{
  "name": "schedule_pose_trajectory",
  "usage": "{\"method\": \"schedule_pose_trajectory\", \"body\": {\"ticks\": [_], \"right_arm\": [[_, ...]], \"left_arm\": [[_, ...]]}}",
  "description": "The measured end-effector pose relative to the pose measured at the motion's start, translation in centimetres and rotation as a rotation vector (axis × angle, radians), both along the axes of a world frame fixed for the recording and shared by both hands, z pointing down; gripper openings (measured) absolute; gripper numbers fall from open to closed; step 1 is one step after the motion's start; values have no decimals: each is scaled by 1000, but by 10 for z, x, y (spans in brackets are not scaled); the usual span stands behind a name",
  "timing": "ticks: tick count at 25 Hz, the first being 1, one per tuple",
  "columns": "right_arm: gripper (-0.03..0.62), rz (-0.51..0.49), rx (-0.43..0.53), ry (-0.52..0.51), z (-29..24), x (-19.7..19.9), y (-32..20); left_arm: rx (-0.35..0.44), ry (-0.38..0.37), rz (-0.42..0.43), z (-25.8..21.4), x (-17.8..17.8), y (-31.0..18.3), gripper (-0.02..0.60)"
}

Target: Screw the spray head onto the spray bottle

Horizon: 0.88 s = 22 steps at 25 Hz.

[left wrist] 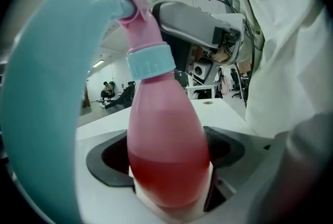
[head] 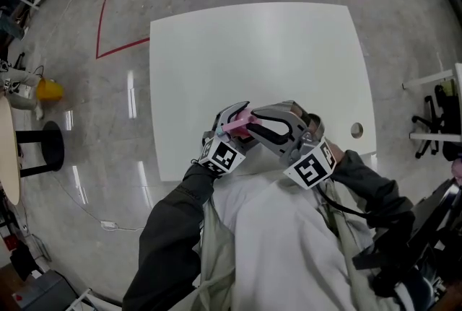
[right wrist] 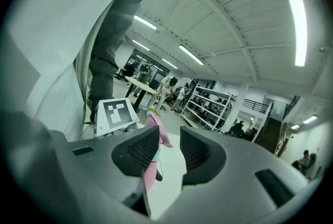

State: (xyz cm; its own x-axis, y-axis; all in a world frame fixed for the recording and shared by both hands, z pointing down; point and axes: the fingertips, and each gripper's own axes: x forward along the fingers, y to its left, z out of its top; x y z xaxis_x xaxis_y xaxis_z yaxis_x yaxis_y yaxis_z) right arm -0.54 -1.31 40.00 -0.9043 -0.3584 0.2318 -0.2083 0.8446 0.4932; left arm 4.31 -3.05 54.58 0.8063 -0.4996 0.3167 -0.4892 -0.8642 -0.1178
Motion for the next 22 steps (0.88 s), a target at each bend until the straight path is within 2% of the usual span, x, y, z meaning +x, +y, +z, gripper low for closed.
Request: {"method": "schedule_pose_trajectory", "body": {"ticks": [4,6,8,13,16,19,20,22], "right_arm": [[117,-122,3,67,-7,-13,0],[96,-141,23,110,-3,-16,-3],[-6,-112,32,138,1,-13,-5],[-6,79,-102,166,-3,1,-1],[-6,104,-95,188,-6,1,10],[-5,98,-102,54,-28,2,9],[-3,107,-153,-15,-37,5,2],[-2,169,-368,-163,-43,15,-18]], "left_arm": [[1,-8,18,2,0,3,423],[1,-9,18,2,2,5,423],[1,-6,9,2,6,5,423],[2,11,-28,1,7,2,423],[-4,24,-40,1,2,0,423],[6,16,-33,2,0,-1,423],[9,14,-31,2,0,-1,423],[12,17,-28,1,-2,-1,423]]}}
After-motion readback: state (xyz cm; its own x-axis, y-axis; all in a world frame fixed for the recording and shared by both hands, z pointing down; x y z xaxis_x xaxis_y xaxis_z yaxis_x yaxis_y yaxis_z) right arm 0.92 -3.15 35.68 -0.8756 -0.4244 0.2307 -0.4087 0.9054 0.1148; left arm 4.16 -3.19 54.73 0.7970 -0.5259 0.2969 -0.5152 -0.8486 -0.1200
